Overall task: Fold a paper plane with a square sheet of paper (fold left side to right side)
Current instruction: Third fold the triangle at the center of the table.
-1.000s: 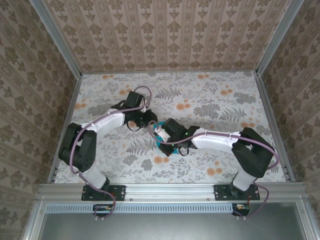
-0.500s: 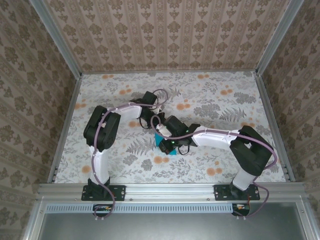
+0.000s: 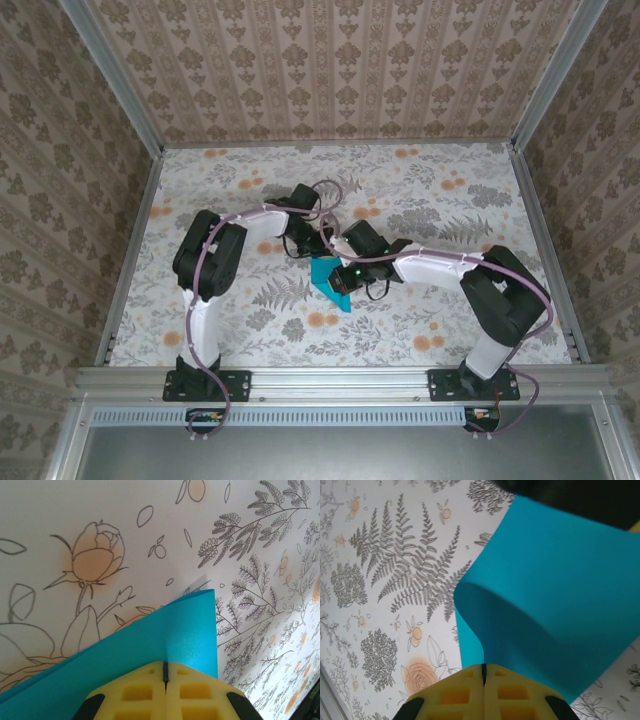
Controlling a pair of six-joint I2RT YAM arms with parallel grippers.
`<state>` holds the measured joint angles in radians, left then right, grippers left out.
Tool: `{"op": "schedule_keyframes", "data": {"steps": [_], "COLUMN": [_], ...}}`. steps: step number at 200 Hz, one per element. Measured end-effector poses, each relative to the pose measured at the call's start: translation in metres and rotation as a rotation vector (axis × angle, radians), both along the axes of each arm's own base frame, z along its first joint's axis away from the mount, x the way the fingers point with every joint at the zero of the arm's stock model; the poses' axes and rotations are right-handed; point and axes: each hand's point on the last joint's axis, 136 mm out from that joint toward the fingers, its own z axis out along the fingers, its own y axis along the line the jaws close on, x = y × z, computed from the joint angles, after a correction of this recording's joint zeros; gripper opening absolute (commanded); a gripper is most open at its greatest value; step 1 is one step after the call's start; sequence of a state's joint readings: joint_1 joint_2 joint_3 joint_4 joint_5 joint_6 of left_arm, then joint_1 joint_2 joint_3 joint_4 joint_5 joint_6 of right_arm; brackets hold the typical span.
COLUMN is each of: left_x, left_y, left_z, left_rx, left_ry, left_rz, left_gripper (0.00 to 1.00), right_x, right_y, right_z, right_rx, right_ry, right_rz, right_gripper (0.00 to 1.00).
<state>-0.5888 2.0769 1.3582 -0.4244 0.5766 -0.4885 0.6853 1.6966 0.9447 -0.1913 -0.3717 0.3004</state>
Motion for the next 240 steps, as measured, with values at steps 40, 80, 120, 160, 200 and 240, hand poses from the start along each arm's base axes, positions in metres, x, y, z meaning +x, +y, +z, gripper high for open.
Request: {"op": "schedule_keyframes", "data": {"steps": [40,80,120,160,200,240], "left_x": [0.0,0.0,-0.001,-0.001,-0.001,-0.001], "left_y": [0.0,0.0,-0.002,-0.002,-0.002,-0.002], "left_z": [0.0,0.0,0.0,0.0,0.0,0.0], "left_rx": [0.0,0.004,0.006,0.006,0.006,0.006], "left_ry": [0.0,-0.001,-0.005,-0.005,-0.005,-0.005], "left_rz": [-0.001,-0.001,-0.004,-0.004,-0.004,-0.004], "left_gripper": [0.0,0.0,0.0,0.0,0.0,0.0], "right_x": [0.005,0.011,0.017,0.018,0.017,0.017], "right_y": [-0.008,-0.018,-0.024,-0.026,-0.027,-0.027], "right_z": [-0.011,-0.014,-0.016,-0.019,-0.027,-0.028], "right_rx": [-0.025,-0.049,-0.062,-0.068,-0.082,-0.086], "right_ry": [0.022,0.028,0.023,0.029,0.043,0.042], "right_rz": [-0.03,-0.069,-0.094,-0.098,-0.099,-0.102], "right_gripper": [0.0,0.0,0.0,0.0,0.0,0.0]}}
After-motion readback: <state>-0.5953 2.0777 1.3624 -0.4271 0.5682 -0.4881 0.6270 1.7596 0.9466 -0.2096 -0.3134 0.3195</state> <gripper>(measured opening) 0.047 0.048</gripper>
